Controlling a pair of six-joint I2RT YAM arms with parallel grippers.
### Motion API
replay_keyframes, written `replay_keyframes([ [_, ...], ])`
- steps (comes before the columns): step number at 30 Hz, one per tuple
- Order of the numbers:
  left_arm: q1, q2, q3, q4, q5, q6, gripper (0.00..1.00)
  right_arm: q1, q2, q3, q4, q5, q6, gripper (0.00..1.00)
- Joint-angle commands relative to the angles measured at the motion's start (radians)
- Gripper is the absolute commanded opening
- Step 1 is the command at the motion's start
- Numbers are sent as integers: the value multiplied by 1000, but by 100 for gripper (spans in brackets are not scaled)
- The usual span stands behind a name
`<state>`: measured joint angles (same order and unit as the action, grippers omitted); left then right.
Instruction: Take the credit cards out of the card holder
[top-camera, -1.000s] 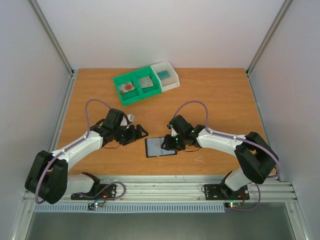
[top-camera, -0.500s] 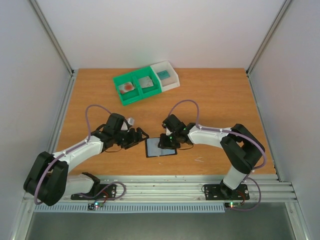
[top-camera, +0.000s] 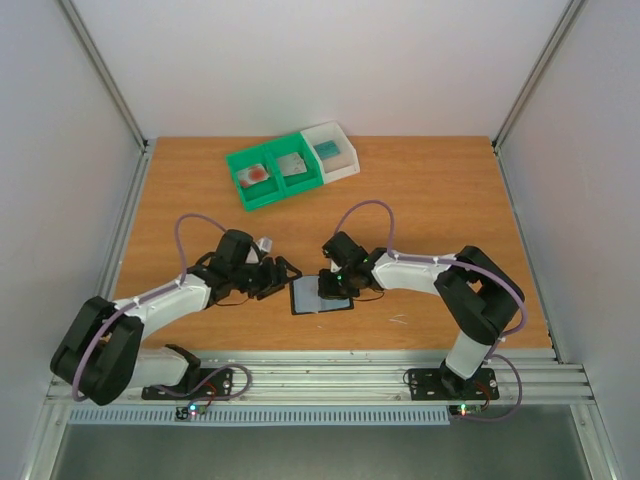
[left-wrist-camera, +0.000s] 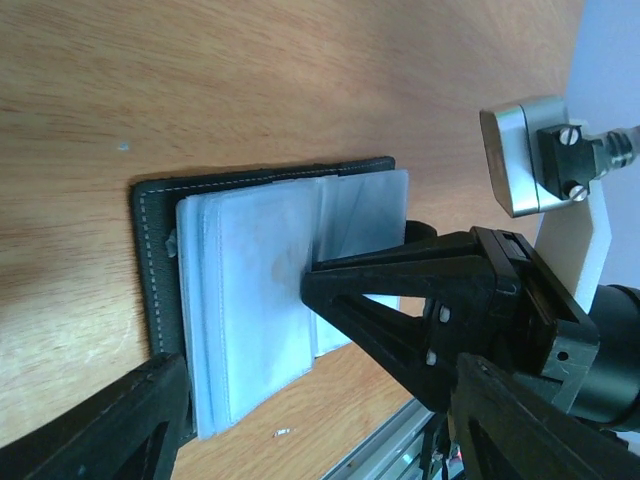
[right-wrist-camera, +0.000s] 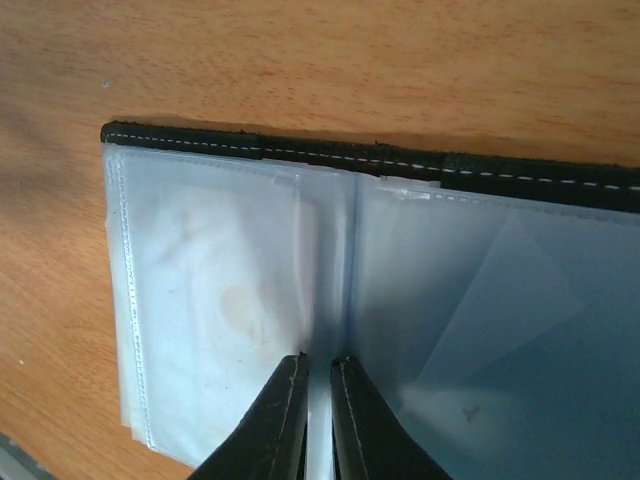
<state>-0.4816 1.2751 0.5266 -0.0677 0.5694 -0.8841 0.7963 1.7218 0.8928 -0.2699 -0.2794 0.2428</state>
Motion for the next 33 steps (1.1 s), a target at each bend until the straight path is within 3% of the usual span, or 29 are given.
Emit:
replay_keyframes([
  [1, -26, 38, -13, 135, 22, -45, 73, 9, 26, -37, 29, 41, 9, 9],
  [10, -40, 99, -18, 209, 37, -80, 71, 9, 24, -88, 91, 28, 42, 3],
  [33, -41, 213, -30, 303, 42, -98, 67, 8, 25, -104, 124, 10, 57, 2],
])
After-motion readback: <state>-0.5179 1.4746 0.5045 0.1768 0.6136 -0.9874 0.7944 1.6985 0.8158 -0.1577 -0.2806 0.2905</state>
